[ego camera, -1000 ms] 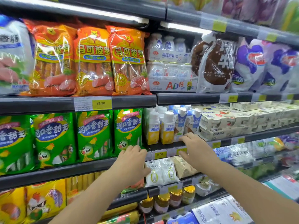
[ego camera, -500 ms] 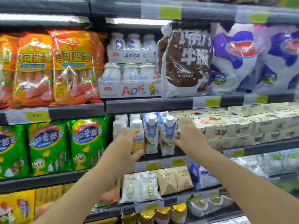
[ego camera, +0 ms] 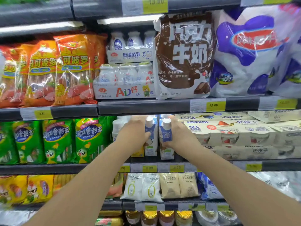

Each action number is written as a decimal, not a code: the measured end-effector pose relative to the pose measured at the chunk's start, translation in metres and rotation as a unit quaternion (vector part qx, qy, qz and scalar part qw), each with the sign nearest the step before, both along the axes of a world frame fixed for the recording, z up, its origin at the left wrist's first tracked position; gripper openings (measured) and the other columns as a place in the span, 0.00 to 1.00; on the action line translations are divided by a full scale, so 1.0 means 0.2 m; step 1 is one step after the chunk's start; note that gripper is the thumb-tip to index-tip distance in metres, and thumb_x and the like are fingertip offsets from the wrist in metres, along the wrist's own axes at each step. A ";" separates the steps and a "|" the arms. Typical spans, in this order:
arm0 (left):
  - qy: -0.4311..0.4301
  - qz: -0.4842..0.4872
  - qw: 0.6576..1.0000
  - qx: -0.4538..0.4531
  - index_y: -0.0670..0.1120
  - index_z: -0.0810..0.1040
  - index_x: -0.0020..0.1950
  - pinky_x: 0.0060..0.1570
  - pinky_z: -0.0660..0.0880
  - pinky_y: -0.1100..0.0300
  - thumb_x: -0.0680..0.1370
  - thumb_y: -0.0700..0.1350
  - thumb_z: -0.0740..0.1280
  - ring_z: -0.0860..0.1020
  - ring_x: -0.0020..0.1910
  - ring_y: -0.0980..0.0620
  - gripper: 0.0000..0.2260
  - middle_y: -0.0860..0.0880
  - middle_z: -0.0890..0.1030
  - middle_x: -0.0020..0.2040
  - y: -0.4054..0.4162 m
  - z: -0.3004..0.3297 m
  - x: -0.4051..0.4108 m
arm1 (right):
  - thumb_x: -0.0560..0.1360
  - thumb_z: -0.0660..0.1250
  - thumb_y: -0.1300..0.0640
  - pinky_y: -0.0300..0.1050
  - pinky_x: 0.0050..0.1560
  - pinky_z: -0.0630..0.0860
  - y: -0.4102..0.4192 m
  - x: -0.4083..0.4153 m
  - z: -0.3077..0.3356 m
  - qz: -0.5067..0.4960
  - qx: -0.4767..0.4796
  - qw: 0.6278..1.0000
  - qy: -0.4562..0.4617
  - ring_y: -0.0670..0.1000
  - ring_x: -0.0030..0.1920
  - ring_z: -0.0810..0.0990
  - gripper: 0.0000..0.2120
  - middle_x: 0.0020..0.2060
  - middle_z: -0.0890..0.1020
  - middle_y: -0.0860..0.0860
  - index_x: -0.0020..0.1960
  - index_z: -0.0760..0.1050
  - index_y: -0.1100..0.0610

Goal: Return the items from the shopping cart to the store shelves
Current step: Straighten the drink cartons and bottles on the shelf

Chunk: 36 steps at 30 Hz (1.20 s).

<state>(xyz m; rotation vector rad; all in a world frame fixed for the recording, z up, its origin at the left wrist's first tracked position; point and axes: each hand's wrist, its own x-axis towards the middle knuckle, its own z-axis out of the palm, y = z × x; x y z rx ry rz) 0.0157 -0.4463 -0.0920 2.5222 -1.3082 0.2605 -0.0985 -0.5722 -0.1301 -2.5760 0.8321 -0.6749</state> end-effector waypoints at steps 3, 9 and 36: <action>0.001 0.006 1.000 0.011 0.44 0.75 0.59 0.45 0.74 0.56 0.79 0.50 0.67 0.76 0.46 0.47 0.13 0.44 0.80 0.53 -0.05 0.02 0.00 | 0.66 0.77 0.54 0.56 0.52 0.79 -0.01 0.02 -0.01 -0.011 0.008 1.000 0.013 0.58 0.52 0.79 0.43 0.56 0.76 0.56 0.71 0.53 0.47; 0.040 0.019 0.997 0.057 0.43 0.75 0.60 0.48 0.71 0.54 0.78 0.52 0.68 0.78 0.55 0.44 0.16 0.43 0.80 0.55 -0.12 0.08 0.01 | 0.67 0.76 0.59 0.55 0.49 0.80 -0.02 0.02 0.01 -0.020 0.024 0.999 0.026 0.57 0.49 0.80 0.42 0.53 0.78 0.56 0.71 0.53 0.47; 0.055 -0.021 0.998 -0.023 0.44 0.80 0.60 0.45 0.71 0.59 0.78 0.48 0.70 0.75 0.44 0.52 0.14 0.45 0.83 0.50 -0.08 0.03 0.04 | 0.68 0.75 0.63 0.58 0.51 0.79 -0.01 0.05 0.00 -0.051 0.032 0.998 0.020 0.59 0.50 0.79 0.42 0.51 0.79 0.56 0.71 0.53 0.49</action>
